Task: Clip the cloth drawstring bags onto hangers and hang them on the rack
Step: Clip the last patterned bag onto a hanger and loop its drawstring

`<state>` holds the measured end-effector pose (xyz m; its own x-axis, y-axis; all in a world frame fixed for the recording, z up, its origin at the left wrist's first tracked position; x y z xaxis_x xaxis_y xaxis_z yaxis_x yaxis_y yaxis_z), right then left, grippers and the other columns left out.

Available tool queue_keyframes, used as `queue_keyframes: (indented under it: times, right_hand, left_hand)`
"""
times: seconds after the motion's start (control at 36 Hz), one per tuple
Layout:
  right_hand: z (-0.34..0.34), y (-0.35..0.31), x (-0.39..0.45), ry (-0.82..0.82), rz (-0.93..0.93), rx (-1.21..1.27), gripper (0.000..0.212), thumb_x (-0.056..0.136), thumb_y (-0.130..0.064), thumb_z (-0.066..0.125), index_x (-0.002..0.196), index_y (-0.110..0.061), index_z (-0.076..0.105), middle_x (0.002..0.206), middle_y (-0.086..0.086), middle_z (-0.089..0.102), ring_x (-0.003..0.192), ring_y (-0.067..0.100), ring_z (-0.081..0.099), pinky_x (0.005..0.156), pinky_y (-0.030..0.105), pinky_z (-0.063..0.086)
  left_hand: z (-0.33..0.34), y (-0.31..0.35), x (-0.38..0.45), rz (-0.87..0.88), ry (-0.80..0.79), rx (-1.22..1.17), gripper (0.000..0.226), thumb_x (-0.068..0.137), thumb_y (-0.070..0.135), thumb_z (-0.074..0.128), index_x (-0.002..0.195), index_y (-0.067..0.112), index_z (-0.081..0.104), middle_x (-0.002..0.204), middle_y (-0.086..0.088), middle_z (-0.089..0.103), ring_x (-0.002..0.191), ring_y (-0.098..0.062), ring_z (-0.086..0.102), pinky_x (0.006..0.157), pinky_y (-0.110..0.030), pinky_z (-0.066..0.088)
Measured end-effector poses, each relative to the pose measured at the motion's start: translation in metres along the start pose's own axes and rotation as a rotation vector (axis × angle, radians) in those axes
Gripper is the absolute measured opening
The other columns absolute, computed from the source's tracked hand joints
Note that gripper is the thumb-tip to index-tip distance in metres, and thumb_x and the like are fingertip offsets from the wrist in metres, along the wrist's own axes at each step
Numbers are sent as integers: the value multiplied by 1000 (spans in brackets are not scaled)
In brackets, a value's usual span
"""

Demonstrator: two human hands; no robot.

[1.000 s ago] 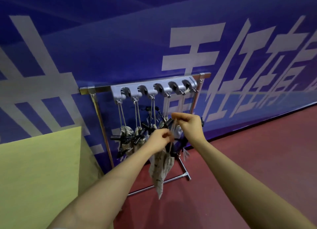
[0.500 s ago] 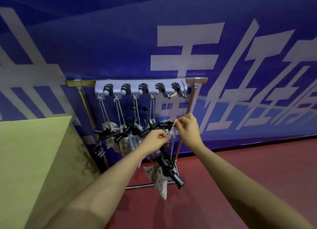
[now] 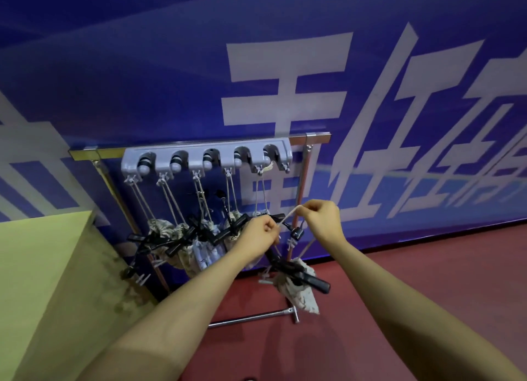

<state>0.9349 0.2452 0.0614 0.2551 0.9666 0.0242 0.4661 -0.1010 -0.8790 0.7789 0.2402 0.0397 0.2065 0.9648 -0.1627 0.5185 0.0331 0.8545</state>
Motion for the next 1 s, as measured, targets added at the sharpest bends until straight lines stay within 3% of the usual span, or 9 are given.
queue_keyframes:
  times: [0.08, 0.19, 0.28, 0.44, 0.58, 0.75, 0.83, 1.0]
  right_hand:
    - [7, -3, 22, 26, 22, 18, 29, 80, -16, 63, 53, -15, 54, 42, -5, 39, 48, 15, 35, 53, 30, 32]
    - [16, -12, 50, 38, 15, 17, 22, 79, -19, 60, 61, -8, 55, 49, -2, 42, 52, 17, 36, 55, 32, 34]
    - [19, -15, 72, 65, 11, 10, 16, 82, -19, 55, 67, -12, 56, 54, -2, 45, 55, 16, 39, 56, 30, 32]
    - [26, -17, 110, 71, 1, -21, 18, 87, -24, 53, 73, -13, 54, 57, -4, 46, 57, 15, 40, 61, 33, 33]
    - [37, -9, 137, 38, 17, -71, 20, 94, -28, 50, 78, -17, 57, 64, -6, 50, 62, 14, 46, 66, 35, 38]
    - [45, 12, 143, -51, 7, -60, 27, 98, -24, 47, 79, -6, 55, 68, 3, 47, 63, 18, 44, 63, 34, 37]
    - [48, 20, 141, -77, -8, -94, 29, 100, -24, 43, 72, -18, 49, 73, -2, 46, 65, 13, 45, 62, 30, 36]
    - [47, 23, 135, -75, 7, -129, 23, 99, -17, 42, 93, -5, 62, 92, 4, 49, 79, 19, 51, 67, 26, 36]
  left_hand:
    - [-4, 6, 21, 24, 23, -31, 23, 94, 17, 52, 71, 14, 51, 70, -13, 64, 62, -21, 56, 69, -35, 49]
    - [-14, 14, 49, 33, 98, -52, 19, 95, 17, 51, 77, 8, 52, 59, -6, 52, 57, -17, 47, 58, -29, 40]
    - [-24, 21, 74, 22, 146, -114, 17, 94, 16, 52, 83, 4, 57, 74, -18, 67, 69, -32, 61, 68, -38, 50]
    - [-33, 27, 113, -12, 224, -65, 20, 93, 23, 51, 80, 11, 60, 73, -8, 72, 75, -24, 68, 74, -31, 52]
    - [-23, 17, 139, -53, 186, -12, 23, 91, 26, 52, 70, 18, 57, 71, -2, 70, 72, -26, 67, 72, -42, 57]
    - [-5, 10, 153, -74, 171, 68, 24, 93, 23, 52, 70, 17, 52, 64, -3, 58, 68, -27, 59, 65, -35, 49]
    - [3, 6, 158, -69, 156, 60, 27, 94, 20, 50, 67, 18, 46, 60, -2, 51, 65, -26, 51, 62, -36, 45]
    - [3, 6, 153, -73, 163, 69, 13, 94, 13, 46, 99, 10, 58, 88, -11, 62, 86, -30, 60, 75, -40, 51]
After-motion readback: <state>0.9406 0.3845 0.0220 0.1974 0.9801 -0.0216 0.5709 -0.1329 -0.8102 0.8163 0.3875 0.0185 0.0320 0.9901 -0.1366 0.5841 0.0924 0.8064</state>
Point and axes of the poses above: each hand's wrist, its own x-axis towards the middle knuckle, its own z-axis out of the palm, y = z × x, the point moved 4 cm from there along x, towards the middle knuckle
